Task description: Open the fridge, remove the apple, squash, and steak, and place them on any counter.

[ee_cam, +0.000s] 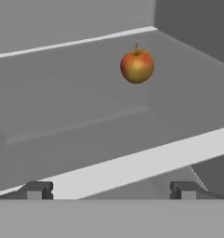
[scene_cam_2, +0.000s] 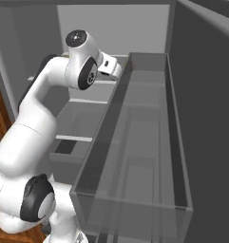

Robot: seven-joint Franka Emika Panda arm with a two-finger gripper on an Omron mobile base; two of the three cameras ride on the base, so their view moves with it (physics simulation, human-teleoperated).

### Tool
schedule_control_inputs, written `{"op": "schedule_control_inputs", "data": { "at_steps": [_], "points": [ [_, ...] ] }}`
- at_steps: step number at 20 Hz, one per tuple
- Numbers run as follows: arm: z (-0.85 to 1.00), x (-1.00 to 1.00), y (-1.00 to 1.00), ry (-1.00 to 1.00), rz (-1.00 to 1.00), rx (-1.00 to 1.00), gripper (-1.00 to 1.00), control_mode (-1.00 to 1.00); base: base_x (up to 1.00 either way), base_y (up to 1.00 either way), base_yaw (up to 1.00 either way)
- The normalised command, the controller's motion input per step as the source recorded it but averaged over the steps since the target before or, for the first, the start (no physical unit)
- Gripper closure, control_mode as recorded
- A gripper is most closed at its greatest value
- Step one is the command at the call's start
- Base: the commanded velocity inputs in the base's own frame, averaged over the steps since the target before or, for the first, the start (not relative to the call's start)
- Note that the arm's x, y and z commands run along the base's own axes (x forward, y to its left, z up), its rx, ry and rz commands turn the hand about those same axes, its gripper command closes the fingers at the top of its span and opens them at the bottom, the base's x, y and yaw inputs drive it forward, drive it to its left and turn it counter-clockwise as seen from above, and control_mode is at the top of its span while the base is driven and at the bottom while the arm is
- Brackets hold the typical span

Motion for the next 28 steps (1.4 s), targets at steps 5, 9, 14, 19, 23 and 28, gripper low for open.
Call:
{"op": "schedule_control_inputs", "data": {
  "at_steps": [5, 9, 14, 19, 23, 28],
  "points": [
    [0.0, 0.5, -0.39, 0.0, 0.0, -0.05, -1.0, -1.0, 0.0, 0.0, 0.0],
    [0.0, 0.57, -0.21, 0.0, 0.0, -0.05, -1.0, -1.0, 0.0, 0.0, 0.0],
    [0.0, 0.48, -0.24, 0.03, 0.0, -0.03, -1.0, -1.0, 0.0, 0.0, 0.0],
    [0.0, 0.37, -0.27, 0.03, 0.0, -0.02, -1.0, -1.0, 0.0, 0.0, 0.0],
    [0.0, 0.4, -0.14, 0.07, 0.0, 0.0, -1.0, -1.0, 0.0, 0.0, 0.0],
    [-0.02, 0.41, -0.06, 0.06, 0.0, 0.0, -1.0, -1.0, 0.0, 0.0, 0.0]
  ]
}}
